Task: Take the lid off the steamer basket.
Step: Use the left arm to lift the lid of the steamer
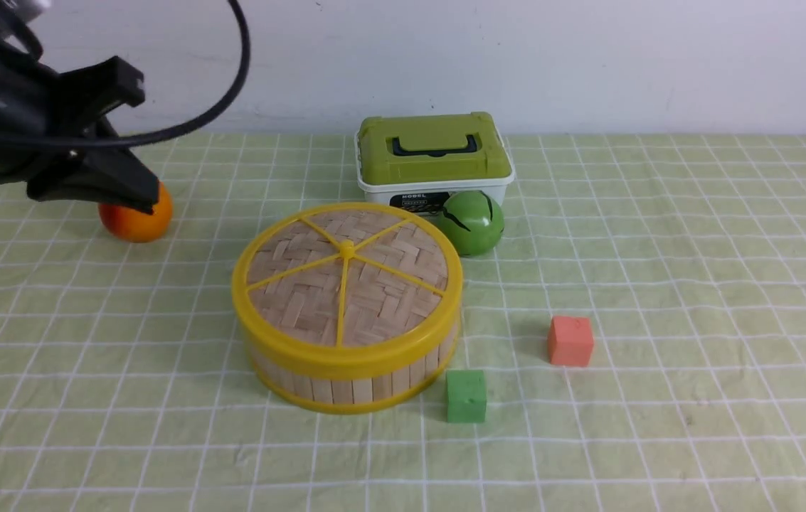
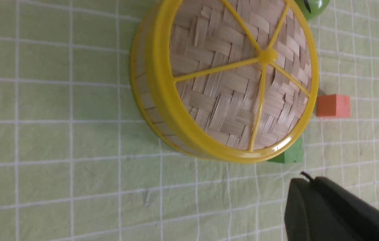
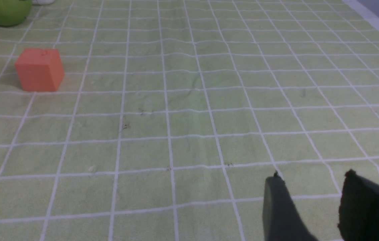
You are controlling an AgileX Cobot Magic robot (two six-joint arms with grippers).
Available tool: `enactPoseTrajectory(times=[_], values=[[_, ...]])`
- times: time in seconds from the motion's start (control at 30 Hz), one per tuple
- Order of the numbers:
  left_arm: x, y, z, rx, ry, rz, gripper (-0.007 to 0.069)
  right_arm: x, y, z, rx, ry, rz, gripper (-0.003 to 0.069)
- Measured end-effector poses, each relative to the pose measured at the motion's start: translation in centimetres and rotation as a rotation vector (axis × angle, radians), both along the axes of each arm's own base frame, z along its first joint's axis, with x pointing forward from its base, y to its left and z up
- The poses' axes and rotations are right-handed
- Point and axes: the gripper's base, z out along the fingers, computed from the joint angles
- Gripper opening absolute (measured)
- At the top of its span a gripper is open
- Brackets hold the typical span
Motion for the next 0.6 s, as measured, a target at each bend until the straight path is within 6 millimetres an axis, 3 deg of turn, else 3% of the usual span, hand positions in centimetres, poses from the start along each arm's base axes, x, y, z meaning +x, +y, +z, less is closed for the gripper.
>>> enactPoseTrajectory(times=[0.07,0.17,0.3,0.33,0.4,0.53,0.6], values=[[1.1,-0.6,0.0,0.016,0.039,-0.033,-0.0013,0.0,0.0,0.0,0.000,0.000,0.000,0.0241],[3.1,-3.4,-0.1,0.110,0.052,-0.102,-0.0013,0.0,0.0,0.0,0.000,0.000,0.000,0.0241],[5.4,-8.5,-0.8,0.266,0.026,-0.194,-0.0011,0.0,0.0,0.0,0.000,0.000,0.000,0.0241],[5.6,-8.8,-0.9,0.274,0.023,-0.197,-0.0011,0.0,0.0,0.0,0.000,0.000,0.000,0.0241],[7.2,-11.8,-1.8,0.361,-0.012,-0.230,0.0029,0.0,0.0,0.0,0.000,0.000,0.000,0.0241],[8.7,-14.9,-3.1,0.437,-0.048,-0.269,0.0141,0.0,0.0,0.0,0.000,0.000,0.000,0.0241],[9.4,-17.0,-4.5,0.488,-0.059,-0.307,0.0253,0.0,0.0,0.0,0.000,0.000,0.000,0.0241]])
